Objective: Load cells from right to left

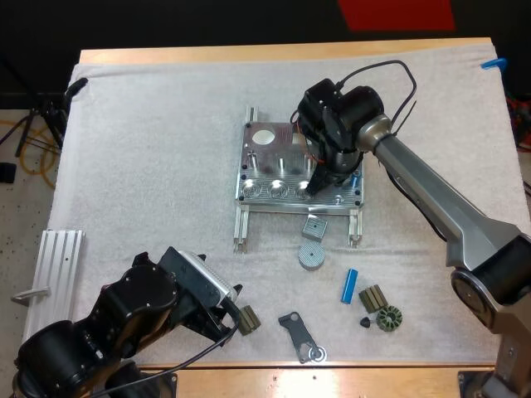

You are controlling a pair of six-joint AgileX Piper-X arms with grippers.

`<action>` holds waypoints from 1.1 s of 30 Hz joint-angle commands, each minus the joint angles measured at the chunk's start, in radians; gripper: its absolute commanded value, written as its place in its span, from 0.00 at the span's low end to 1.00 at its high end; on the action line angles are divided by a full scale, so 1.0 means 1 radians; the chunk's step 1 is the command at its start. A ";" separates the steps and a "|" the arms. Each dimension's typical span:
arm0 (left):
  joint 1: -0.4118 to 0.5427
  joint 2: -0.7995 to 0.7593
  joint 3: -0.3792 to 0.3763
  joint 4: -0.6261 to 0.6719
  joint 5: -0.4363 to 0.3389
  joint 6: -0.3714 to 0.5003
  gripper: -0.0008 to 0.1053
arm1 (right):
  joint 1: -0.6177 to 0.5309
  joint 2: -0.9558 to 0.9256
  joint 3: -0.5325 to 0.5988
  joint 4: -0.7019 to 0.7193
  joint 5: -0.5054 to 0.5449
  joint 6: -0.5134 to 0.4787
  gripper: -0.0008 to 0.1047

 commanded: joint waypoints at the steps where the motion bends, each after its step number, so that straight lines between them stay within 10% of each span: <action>1: -0.002 -0.001 -0.006 0.003 -0.021 -0.014 0.62 | -0.002 0.013 -0.003 0.008 -0.040 0.003 0.14; 16: -0.002 -0.001 -0.006 0.003 -0.021 -0.014 0.62 | -0.002 0.013 -0.003 0.006 -0.076 -0.001 0.15; 23: -0.002 -0.001 -0.006 0.003 -0.021 -0.014 0.62 | -0.002 0.010 -0.003 -0.010 -0.073 0.003 0.43; 33: -0.002 -0.001 -0.006 0.003 -0.021 -0.014 0.62 | 0.000 -0.042 -0.039 -0.055 0.007 0.003 0.44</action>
